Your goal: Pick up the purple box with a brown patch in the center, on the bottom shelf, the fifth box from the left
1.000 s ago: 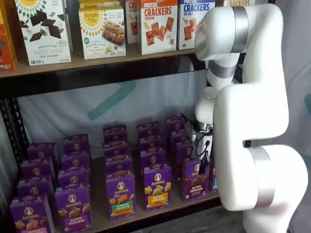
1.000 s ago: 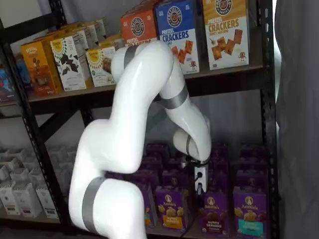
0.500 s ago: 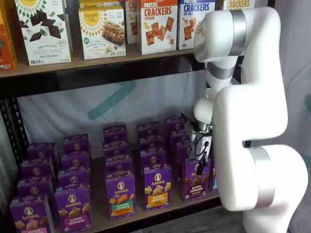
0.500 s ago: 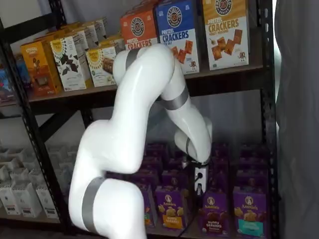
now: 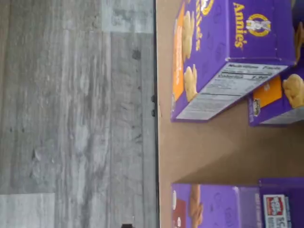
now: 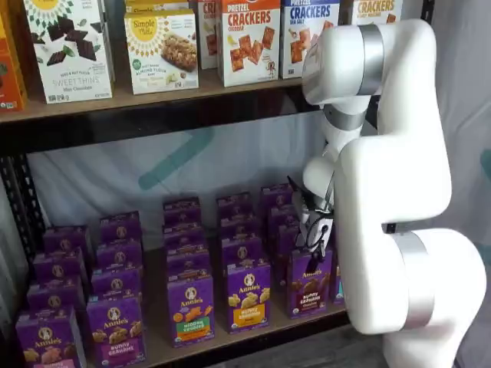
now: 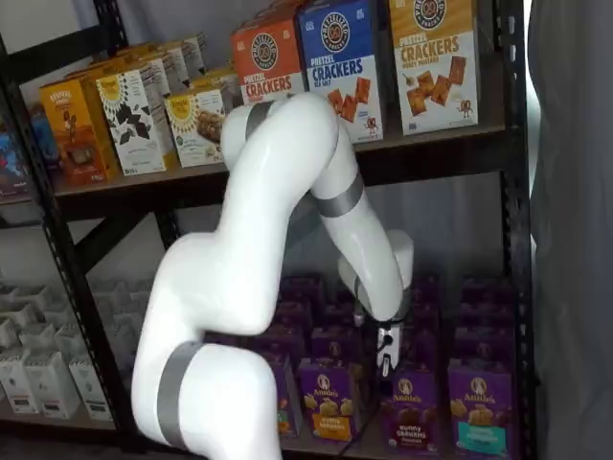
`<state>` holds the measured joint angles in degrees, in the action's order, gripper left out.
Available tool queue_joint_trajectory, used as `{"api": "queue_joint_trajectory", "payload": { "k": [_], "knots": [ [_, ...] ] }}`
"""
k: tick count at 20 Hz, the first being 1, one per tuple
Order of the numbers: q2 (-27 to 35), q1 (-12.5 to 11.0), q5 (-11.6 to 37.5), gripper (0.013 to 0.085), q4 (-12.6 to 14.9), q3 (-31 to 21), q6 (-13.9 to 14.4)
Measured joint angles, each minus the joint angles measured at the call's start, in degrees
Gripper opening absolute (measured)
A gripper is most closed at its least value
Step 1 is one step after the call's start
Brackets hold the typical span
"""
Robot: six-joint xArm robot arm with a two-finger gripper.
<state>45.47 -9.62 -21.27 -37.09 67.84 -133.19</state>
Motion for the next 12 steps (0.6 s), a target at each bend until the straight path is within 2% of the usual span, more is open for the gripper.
{"api": "queue_joint_trajectory", "payload": {
  "k": [4,12],
  "knots": [
    [1.7,0.0,-0.3,0.0850,0.7,2.4,0.9],
    [5.2,0.2,1.7,0.0850,6.6,6.1,6.2]
  ]
}}
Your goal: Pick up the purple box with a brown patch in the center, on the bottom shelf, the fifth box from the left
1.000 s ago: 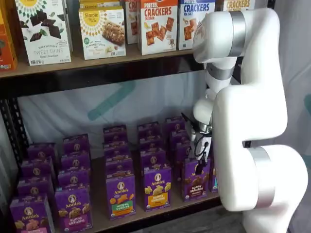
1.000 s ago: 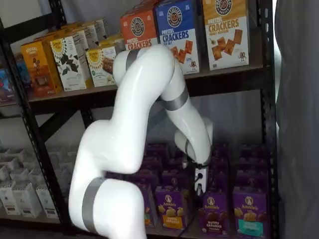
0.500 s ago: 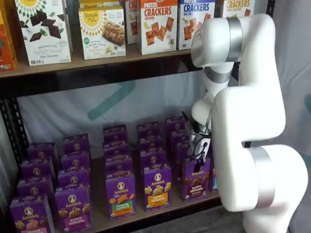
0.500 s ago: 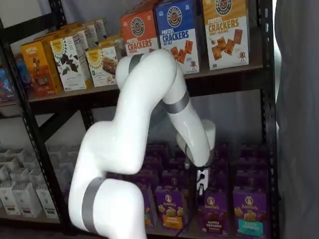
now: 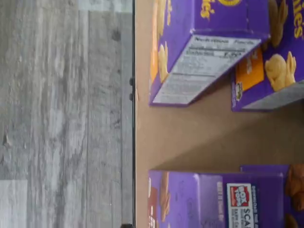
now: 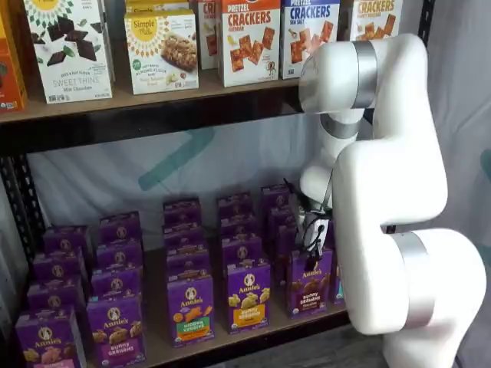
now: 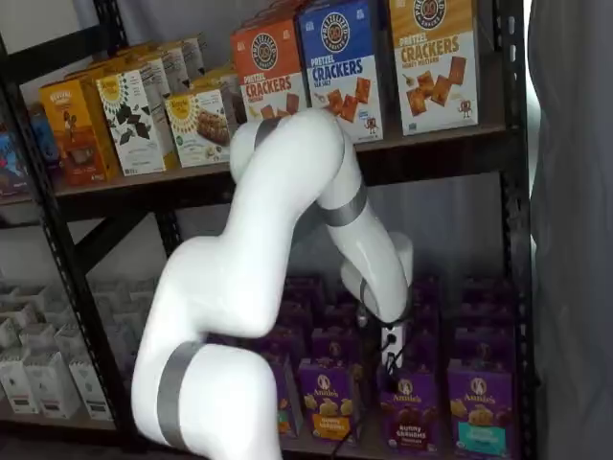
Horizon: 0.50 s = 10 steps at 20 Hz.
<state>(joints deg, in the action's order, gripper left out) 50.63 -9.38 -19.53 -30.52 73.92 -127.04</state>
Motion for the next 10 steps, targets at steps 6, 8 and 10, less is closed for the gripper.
{"api": "queue_joint_trajectory", "payload": {
  "k": [6,8,10],
  "knots": [
    [2.7,-0.9,0.5,0.0850,12.2,2.4,10.1],
    [3.3,-1.0,0.5,0.0850,14.3,2.8,11.9],
    [3.8,-1.1,0.6,0.0850,15.2,3.2,12.7]
  ]
}}
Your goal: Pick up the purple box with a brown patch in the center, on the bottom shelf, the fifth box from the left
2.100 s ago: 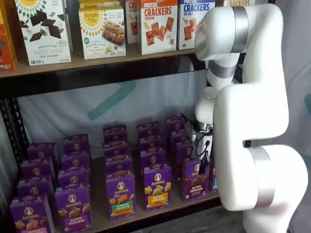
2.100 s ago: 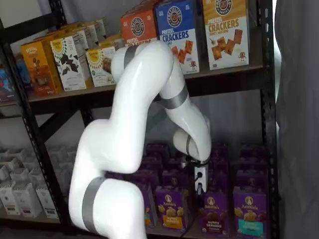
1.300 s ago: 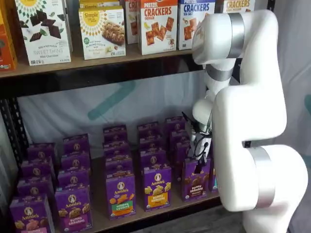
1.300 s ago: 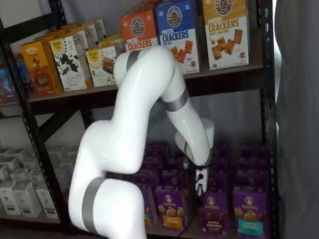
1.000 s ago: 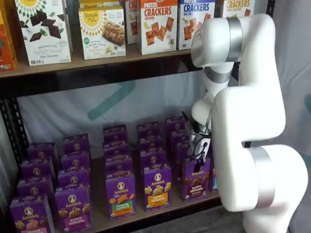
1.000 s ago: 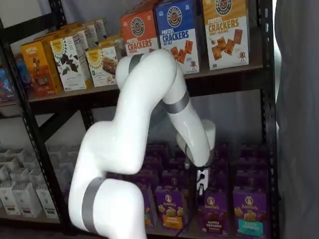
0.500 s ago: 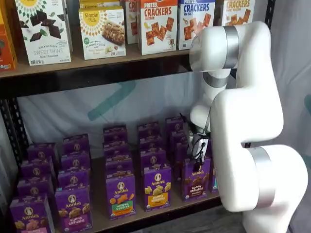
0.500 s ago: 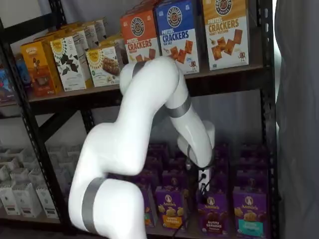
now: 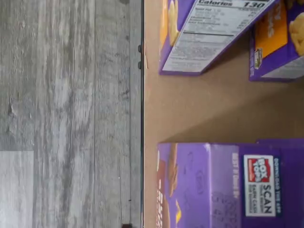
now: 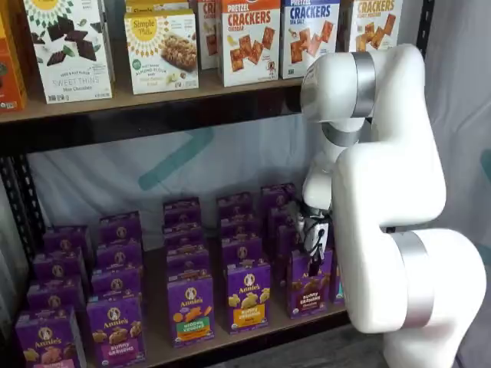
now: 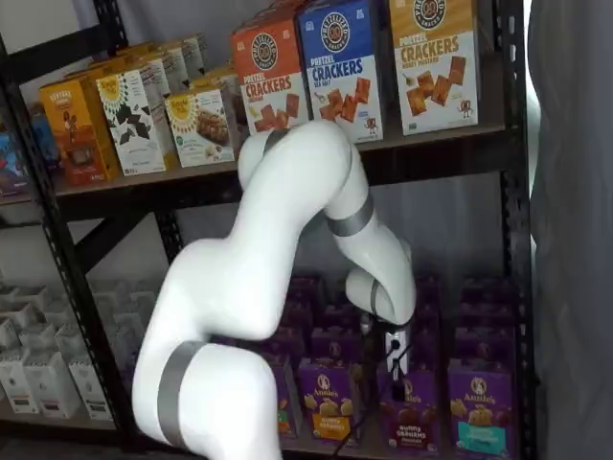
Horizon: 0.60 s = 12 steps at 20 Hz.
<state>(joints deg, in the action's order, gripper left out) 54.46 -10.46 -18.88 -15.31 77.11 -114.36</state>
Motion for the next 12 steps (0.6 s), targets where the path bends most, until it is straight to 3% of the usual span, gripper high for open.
{"api": "queue_joint_trajectory", "payload": {
  "k": [4,9,12],
  "knots": [
    [0.7,0.0,1.2,0.0850,1.3,0.1,1.1],
    [1.3,-0.2,2.5,0.0850,6.7,0.0,5.8],
    [1.5,-0.3,2.5,0.0850,8.6,0.1,7.5]
  ]
}}
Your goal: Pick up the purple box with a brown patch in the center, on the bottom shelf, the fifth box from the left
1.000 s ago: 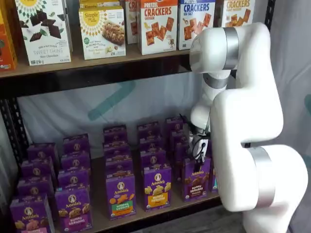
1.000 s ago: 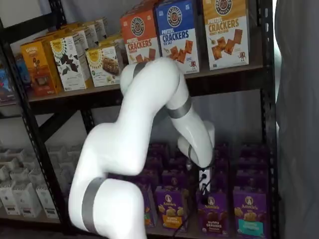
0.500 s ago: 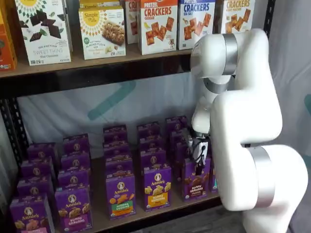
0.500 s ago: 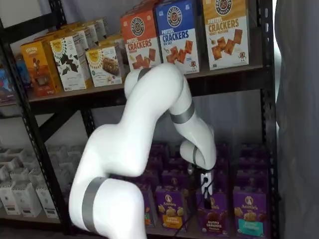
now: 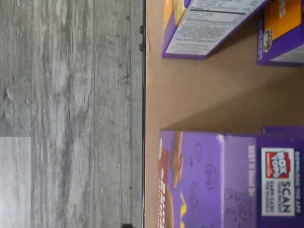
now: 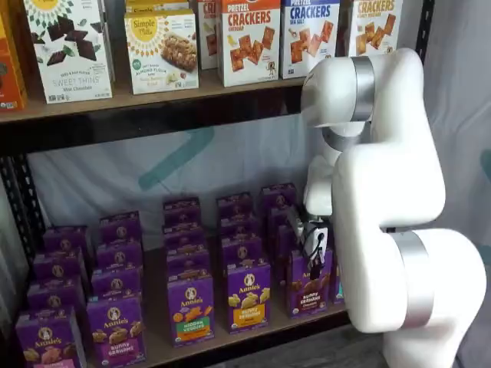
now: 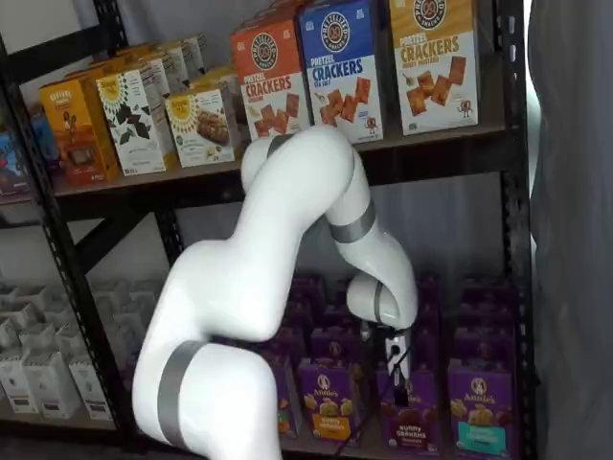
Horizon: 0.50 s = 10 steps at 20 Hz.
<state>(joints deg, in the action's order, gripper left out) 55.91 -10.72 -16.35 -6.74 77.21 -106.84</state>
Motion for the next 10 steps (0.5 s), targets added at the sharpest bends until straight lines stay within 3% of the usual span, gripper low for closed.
{"api": "queue_joint_trajectory", "payload": {
  "k": [7,9,10],
  "knots": [
    [0.0,0.2,-0.6,0.0850,1.7,0.3,1.7],
    [0.0,0.2,-0.7,0.0770,2.0,0.3,2.1],
    [0.0,0.2,-0.7,0.0770,2.0,0.3,2.1]
  ]
}}
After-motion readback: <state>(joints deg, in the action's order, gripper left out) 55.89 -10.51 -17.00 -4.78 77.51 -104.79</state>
